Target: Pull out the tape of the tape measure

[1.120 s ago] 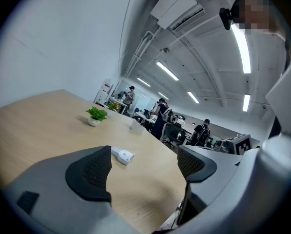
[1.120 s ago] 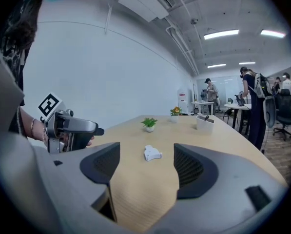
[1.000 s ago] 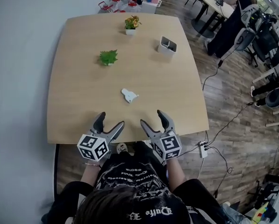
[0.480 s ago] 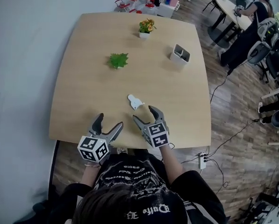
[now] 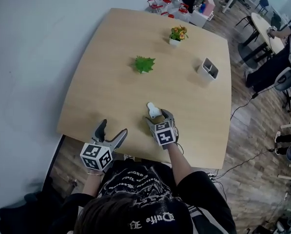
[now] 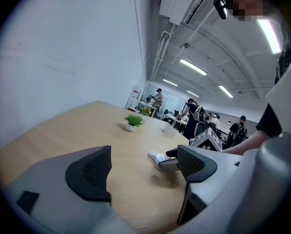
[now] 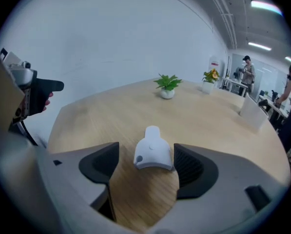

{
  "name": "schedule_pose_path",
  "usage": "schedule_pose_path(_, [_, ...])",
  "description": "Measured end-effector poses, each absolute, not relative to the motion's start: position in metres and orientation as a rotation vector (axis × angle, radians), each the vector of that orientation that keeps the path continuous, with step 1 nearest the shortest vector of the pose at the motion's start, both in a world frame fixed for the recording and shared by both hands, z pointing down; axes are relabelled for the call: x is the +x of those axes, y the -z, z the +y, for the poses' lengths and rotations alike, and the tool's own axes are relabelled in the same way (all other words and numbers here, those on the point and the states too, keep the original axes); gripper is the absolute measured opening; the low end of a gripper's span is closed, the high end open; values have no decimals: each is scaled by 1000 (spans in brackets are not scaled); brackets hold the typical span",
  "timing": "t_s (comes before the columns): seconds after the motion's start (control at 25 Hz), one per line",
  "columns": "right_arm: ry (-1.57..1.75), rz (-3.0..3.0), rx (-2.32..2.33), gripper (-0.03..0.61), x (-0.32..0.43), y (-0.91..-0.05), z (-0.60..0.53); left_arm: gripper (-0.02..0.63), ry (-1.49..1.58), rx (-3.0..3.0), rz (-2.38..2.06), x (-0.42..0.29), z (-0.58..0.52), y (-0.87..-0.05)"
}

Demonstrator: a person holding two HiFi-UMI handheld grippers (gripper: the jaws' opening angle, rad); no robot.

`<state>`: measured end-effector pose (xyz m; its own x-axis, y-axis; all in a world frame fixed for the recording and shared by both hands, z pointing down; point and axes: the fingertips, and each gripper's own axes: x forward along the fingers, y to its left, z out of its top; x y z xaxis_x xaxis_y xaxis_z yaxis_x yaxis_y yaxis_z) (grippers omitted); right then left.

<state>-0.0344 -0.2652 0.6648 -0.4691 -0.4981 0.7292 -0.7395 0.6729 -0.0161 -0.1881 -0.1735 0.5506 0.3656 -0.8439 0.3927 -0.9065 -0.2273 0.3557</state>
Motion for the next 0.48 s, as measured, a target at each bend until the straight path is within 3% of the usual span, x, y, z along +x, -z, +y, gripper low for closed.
schedule_pose_path(0.48, [-211, -2098, 813, 347, -39, -669, -283, 436, -147, 2054, -1568, -200, -171, -551])
